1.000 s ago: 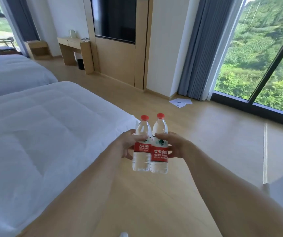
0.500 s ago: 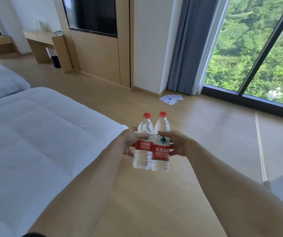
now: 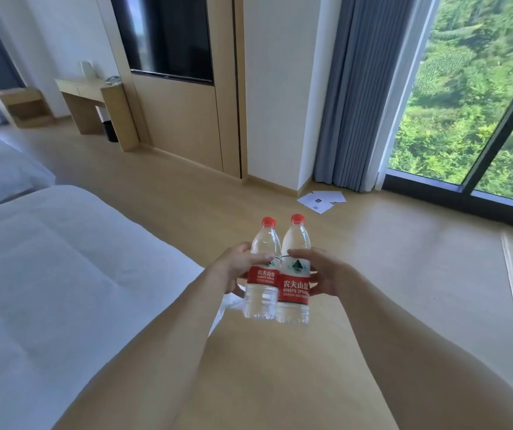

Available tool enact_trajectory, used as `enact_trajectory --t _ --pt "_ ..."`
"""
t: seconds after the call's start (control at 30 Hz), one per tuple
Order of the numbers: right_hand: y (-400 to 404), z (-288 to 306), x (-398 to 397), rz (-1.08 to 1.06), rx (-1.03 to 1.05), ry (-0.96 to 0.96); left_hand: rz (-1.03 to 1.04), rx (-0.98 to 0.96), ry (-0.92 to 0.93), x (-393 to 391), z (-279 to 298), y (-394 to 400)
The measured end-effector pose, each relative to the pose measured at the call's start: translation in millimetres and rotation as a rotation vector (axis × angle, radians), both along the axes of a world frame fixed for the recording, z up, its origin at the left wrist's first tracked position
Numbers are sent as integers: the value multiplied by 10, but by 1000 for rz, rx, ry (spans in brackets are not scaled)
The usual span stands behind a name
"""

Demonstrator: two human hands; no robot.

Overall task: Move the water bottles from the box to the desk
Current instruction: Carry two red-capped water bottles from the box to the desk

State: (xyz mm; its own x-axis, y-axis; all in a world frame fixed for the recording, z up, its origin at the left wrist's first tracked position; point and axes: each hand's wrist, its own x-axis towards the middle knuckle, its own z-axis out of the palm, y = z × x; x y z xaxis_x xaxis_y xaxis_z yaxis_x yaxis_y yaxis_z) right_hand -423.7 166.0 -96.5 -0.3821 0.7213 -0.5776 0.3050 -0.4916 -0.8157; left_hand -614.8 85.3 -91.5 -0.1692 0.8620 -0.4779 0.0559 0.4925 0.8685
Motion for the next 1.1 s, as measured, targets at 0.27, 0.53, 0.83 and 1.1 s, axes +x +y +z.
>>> enact_trajectory --t 0.27,0.53,0.83,1.1 --pt "1434 144 77 65 2 -11 81 2 -29 123 56 1289" --pt "2507 107 -25 83 20 -7 91 10 -40 14 -38 2376" --pt "4093 -11 -384 52 46 -78 28 18 -130 -407 -327 4071" --pt "5456 90 -1285 97 80 -103 76 22 -167 -1240 -254 5350"
